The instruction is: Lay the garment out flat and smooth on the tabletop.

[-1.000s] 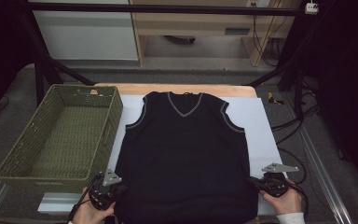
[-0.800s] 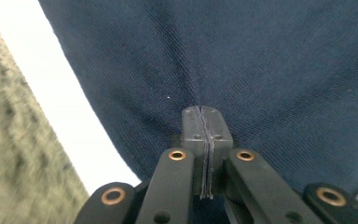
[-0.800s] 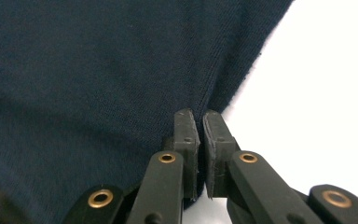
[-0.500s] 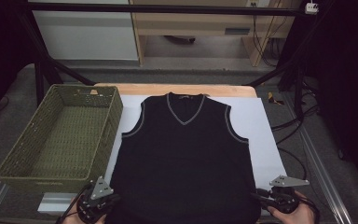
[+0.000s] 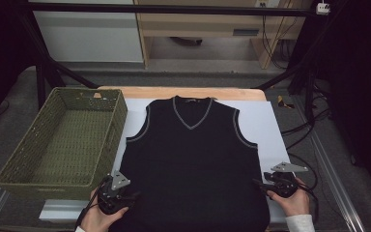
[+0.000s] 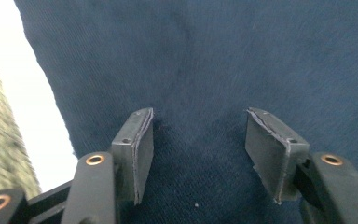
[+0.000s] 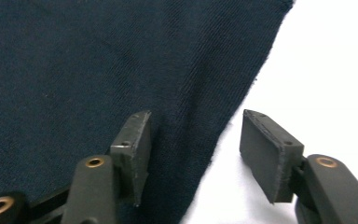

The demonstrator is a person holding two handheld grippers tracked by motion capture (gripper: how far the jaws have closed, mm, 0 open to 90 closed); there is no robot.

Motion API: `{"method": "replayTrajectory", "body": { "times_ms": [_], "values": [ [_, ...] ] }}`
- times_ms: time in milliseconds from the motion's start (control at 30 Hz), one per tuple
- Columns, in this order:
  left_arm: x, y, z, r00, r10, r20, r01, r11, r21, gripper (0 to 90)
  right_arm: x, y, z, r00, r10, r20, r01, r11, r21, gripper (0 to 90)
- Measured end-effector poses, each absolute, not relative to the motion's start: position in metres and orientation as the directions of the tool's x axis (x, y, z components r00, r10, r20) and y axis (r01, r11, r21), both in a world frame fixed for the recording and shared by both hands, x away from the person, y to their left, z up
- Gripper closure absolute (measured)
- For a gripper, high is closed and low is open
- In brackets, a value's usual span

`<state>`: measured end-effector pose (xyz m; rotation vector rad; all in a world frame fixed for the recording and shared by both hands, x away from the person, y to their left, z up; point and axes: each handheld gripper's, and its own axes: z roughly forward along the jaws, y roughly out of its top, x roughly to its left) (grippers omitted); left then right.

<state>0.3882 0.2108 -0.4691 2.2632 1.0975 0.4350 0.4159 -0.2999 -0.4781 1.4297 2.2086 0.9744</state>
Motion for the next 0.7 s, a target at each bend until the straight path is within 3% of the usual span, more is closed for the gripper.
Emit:
{"method": "replayTrajectory", "body": {
  "times_ms": [67,133,300,700],
  "values": [
    [0.386,0.212,-0.471,0.608,0.794,0.024,0.601,-0.479,0.640,42.0,0.414,-0.297,-0.477,-0.440,0.894,0.081,0.671,0.268,0.692,49.6],
    [0.382,0.211,-0.470,0.609,0.793,0.020,0.603,-0.479,0.639,48.8,0.412,-0.295,-0.477,-0.433,0.898,0.073,0.670,0.267,0.692,54.7],
    [0.377,0.209,-0.470,0.632,0.774,0.049,0.577,-0.512,0.636,85.5,0.408,-0.290,-0.475,-0.402,0.910,0.101,0.701,0.234,0.674,81.5],
    [0.366,0.213,-0.463,0.642,0.766,0.038,0.593,-0.527,0.609,89.3,0.403,-0.295,-0.468,-0.416,0.903,0.108,0.714,0.251,0.653,86.9]
  ]
}}
